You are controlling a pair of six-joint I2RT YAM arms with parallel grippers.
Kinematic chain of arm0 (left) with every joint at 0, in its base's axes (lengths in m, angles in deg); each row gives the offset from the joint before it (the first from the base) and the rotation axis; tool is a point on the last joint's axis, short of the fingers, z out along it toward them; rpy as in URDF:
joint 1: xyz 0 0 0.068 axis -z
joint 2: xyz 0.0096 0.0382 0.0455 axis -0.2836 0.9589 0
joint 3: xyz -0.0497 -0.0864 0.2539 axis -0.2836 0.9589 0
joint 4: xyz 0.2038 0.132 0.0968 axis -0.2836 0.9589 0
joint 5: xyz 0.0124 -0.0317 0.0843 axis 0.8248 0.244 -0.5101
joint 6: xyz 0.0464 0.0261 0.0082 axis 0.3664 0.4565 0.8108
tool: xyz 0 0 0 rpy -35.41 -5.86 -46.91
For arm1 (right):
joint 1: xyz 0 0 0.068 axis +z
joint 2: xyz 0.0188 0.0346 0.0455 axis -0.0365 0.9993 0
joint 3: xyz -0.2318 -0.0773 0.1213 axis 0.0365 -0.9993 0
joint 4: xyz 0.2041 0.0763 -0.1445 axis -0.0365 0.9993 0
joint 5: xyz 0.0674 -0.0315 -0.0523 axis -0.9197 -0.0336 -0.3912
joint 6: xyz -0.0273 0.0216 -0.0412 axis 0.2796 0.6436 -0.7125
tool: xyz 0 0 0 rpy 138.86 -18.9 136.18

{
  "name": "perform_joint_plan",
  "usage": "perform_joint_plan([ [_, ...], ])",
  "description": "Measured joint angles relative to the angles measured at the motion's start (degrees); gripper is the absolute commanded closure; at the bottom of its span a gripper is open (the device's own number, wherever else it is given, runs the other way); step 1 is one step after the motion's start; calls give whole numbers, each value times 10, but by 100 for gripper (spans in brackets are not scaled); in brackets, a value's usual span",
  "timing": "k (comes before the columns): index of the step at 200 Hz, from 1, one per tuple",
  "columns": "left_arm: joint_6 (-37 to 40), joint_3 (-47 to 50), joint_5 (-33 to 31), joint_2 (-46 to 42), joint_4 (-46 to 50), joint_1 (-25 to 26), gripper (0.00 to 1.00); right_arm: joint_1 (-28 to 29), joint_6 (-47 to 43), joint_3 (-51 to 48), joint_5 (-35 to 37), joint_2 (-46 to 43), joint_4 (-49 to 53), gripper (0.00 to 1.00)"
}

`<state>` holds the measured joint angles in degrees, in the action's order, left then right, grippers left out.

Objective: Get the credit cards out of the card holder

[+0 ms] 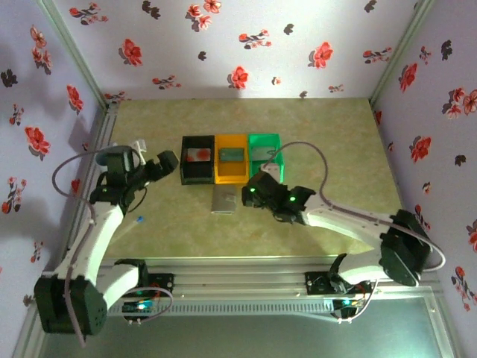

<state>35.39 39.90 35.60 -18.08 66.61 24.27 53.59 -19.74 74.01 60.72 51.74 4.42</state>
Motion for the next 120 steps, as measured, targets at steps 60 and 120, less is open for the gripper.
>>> perform_joint_plan([
  [60, -7, 58, -94, -98, 26, 90, 0, 52, 25, 163, 25, 192, 35, 17],
  [120, -31, 59, -105, -54, 46, 90, 0, 55, 34, 229, 20, 278, 61, 25],
])
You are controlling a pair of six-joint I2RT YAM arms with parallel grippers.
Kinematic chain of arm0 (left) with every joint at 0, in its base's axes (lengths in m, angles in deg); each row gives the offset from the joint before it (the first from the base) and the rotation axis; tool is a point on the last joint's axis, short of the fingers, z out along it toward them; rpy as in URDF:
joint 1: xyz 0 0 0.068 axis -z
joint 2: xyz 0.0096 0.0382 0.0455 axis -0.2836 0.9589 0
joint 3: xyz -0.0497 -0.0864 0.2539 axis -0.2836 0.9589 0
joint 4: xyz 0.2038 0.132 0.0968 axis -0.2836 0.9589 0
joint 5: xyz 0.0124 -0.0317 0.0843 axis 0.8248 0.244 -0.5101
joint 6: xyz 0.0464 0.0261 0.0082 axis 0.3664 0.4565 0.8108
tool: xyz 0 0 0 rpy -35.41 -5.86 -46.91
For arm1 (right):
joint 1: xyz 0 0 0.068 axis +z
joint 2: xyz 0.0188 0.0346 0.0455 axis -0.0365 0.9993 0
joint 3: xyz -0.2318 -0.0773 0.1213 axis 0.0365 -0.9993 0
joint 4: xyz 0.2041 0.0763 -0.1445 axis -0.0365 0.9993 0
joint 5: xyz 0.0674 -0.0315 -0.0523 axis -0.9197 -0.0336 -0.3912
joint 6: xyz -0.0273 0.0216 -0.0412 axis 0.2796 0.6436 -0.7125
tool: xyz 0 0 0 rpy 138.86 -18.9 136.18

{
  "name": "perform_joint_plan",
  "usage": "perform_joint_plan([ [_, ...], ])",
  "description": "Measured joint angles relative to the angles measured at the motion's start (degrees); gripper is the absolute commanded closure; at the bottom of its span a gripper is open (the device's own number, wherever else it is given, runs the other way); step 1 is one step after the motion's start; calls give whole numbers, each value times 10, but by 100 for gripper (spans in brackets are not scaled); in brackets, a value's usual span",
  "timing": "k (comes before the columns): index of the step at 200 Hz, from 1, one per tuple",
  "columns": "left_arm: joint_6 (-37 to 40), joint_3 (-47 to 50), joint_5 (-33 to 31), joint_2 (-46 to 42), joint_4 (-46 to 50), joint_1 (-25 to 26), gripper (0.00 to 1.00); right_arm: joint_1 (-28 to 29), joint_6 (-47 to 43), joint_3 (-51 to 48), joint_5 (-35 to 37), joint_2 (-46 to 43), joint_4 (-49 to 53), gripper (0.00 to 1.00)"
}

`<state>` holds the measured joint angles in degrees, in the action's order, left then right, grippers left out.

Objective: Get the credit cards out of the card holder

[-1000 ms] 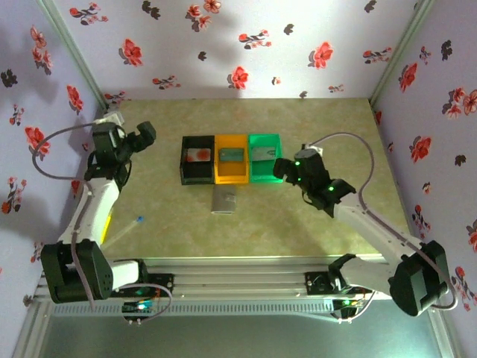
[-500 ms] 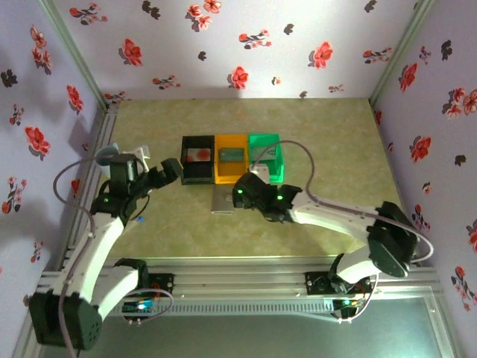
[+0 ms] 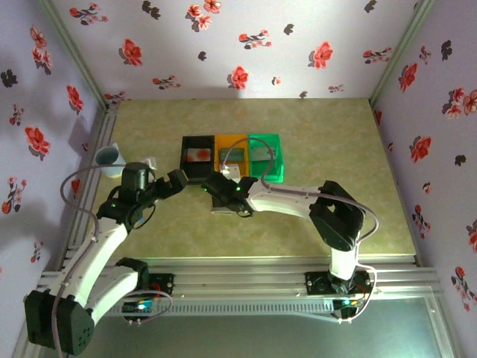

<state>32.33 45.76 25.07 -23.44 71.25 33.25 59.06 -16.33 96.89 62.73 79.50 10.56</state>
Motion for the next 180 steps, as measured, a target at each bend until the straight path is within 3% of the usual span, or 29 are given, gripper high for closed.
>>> perform_joint_plan([
  [70, -10, 65, 0, -70, 9, 0, 0, 0, 0, 54, -3, 64, 28, 43],
  [180, -18, 74, 0, -132, 42, 2, 0, -15, 0, 80, -3, 105, 44, 55],
])
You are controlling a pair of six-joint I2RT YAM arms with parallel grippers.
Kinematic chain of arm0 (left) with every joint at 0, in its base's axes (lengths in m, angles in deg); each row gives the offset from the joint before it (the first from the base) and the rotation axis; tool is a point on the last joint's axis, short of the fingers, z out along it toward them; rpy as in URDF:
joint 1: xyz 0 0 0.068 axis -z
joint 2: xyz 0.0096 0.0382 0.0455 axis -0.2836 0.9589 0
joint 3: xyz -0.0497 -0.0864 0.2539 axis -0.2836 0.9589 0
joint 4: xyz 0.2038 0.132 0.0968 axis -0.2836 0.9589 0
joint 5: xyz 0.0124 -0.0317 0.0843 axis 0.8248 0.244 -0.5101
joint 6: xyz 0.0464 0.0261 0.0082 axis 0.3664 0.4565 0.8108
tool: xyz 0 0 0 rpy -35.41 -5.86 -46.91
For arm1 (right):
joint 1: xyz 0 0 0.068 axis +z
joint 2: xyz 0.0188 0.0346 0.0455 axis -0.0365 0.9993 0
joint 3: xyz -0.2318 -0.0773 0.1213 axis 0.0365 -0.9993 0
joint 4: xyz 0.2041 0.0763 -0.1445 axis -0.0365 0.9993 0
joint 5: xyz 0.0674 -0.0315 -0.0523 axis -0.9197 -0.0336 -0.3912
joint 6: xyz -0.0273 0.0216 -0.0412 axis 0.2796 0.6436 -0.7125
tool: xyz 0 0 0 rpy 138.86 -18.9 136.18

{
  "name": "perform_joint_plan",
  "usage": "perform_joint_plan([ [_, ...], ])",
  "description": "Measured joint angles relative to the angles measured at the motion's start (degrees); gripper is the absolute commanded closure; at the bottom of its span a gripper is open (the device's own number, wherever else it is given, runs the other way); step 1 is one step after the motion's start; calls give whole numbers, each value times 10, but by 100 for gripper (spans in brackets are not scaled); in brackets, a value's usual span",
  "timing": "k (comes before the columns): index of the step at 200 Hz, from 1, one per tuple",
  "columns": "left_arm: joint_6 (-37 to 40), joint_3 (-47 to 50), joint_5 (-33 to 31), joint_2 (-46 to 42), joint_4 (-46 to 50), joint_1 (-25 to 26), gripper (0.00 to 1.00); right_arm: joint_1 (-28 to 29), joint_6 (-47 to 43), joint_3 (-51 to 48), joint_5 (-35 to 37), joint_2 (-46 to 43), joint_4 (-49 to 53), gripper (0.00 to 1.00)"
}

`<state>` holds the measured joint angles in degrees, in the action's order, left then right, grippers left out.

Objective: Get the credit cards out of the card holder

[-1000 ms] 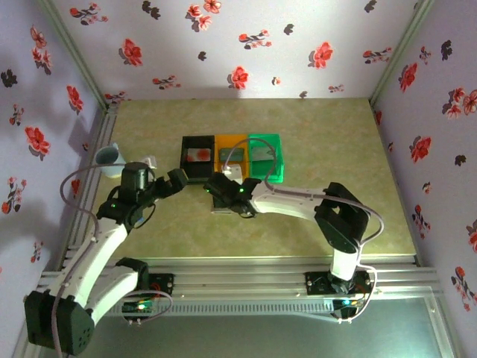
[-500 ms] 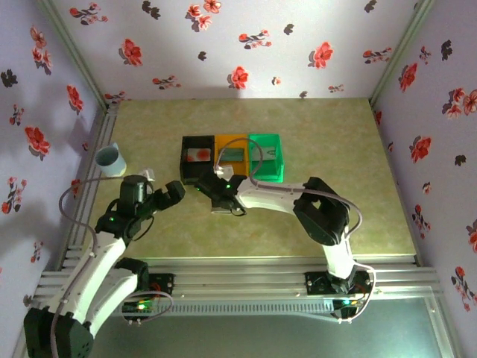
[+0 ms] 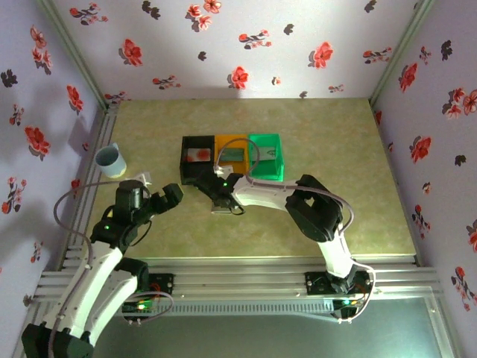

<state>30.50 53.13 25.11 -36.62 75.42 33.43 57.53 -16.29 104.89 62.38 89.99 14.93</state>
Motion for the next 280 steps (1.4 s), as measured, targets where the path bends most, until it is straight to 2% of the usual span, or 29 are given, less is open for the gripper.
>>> perform_joint_plan([
  [109, -17, 22, 4, 8, 0, 17, 0, -14, 15, -47, -23, -19, -58, 76],
  [203, -58, 49, 1, 13, -24, 72, 1, -21, 35, -108, -52, -56, -120, 100],
  [280, -82, 52, -17, 47, -55, 125, 2, -23, 20, -162, -103, -102, -149, 100],
])
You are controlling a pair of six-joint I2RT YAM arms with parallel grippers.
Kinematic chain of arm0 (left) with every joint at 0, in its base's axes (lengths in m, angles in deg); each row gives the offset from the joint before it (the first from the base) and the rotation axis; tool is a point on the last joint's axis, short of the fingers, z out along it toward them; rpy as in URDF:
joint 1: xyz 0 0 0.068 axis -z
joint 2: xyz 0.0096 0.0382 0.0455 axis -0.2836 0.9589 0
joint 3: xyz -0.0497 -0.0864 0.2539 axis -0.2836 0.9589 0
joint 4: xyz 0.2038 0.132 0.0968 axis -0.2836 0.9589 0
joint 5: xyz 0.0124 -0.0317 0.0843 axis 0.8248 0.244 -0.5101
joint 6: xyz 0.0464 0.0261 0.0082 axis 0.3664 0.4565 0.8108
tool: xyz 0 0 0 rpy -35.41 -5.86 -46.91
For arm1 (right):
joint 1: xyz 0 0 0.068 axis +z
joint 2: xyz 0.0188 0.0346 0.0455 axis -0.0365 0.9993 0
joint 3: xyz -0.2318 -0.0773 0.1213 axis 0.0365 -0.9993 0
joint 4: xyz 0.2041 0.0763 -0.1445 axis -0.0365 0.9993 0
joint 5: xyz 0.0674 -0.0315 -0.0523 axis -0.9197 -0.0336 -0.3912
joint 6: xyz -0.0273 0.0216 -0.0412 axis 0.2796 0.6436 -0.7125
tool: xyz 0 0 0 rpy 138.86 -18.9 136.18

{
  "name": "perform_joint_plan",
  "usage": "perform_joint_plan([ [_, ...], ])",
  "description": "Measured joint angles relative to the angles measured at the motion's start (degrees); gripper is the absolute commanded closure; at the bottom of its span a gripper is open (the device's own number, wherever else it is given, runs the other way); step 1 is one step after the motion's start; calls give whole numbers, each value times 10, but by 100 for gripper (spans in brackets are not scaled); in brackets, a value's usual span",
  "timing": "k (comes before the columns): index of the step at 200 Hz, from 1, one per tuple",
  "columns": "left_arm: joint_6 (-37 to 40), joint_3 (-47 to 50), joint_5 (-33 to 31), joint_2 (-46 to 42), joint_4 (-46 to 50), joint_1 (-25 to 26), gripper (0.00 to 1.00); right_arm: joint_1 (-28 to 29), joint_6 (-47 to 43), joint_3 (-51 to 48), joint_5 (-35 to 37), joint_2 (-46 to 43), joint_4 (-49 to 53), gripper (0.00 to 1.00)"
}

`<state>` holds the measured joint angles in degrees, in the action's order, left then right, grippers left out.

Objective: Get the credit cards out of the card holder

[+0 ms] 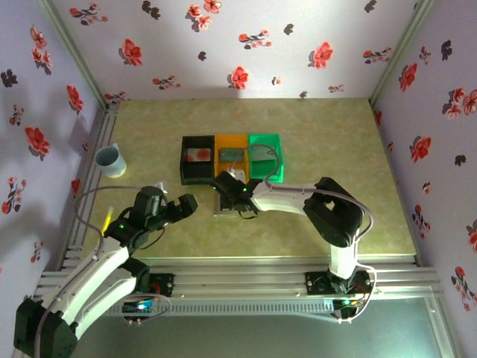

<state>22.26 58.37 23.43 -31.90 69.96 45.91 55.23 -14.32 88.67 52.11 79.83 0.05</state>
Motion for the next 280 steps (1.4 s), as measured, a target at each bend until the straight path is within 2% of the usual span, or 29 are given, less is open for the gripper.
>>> perform_joint_plan([
  [124, -35, -4, -44, 59, -40, 115, 4, 0, -47, -75, -71, -92, -36, 100],
  [200, -47, -34, -55, 18, -40, 127, 4, -5, -71, -78, -90, -183, -24, 100],
  [280, -54, -42, -55, 13, -33, 142, 4, -9, -96, -103, -110, -217, 5, 100],
])
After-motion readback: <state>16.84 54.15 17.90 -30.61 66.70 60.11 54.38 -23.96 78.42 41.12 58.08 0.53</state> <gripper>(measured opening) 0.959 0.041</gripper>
